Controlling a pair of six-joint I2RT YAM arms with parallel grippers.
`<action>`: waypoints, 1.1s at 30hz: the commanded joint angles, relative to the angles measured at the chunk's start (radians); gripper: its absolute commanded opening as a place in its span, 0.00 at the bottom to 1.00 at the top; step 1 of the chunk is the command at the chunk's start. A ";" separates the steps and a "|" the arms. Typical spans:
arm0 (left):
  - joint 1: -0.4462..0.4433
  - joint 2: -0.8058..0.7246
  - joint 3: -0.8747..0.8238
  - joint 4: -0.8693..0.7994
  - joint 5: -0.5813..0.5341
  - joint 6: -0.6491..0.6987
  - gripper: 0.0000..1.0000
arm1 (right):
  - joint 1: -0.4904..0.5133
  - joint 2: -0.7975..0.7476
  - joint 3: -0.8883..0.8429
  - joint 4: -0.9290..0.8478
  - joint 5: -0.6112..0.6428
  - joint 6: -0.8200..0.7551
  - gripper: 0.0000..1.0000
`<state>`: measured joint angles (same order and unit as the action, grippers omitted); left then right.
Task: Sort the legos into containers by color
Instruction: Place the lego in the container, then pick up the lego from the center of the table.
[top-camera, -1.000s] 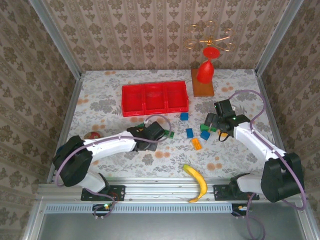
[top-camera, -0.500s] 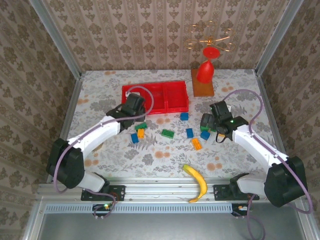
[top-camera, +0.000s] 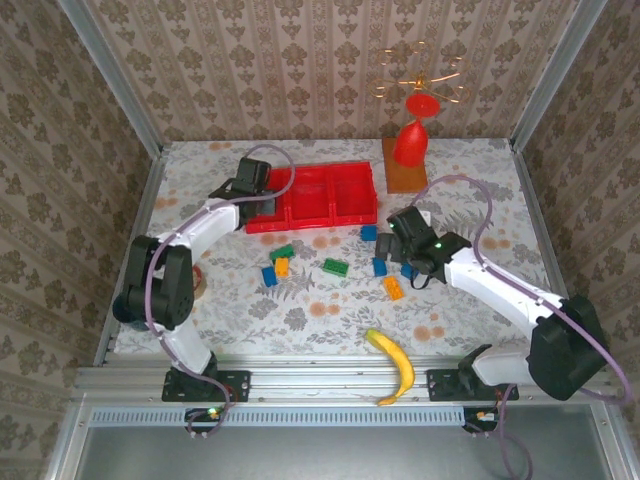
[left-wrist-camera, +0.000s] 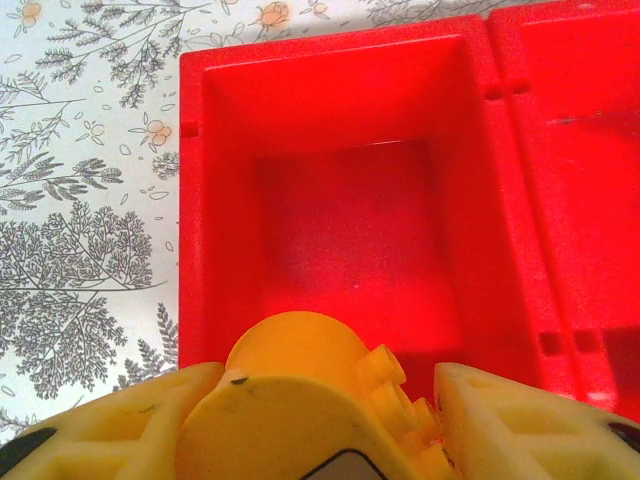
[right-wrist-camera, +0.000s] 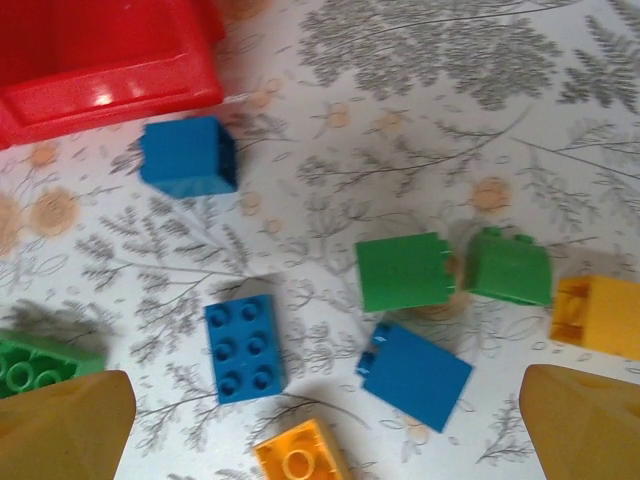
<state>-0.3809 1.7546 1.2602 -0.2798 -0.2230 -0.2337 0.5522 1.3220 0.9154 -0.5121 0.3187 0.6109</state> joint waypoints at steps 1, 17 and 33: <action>0.007 0.038 0.058 0.012 0.018 0.046 0.47 | 0.044 0.041 0.051 0.006 0.025 0.027 1.00; 0.010 0.061 0.100 -0.007 0.010 0.022 0.67 | 0.185 0.285 0.200 0.036 -0.094 -0.031 1.00; -0.001 -0.200 -0.026 -0.017 0.032 -0.029 0.99 | 0.210 0.466 0.354 -0.020 -0.249 -0.197 0.96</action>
<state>-0.3782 1.6176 1.2770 -0.2966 -0.2035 -0.2382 0.7574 1.7584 1.2263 -0.4904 0.1078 0.4721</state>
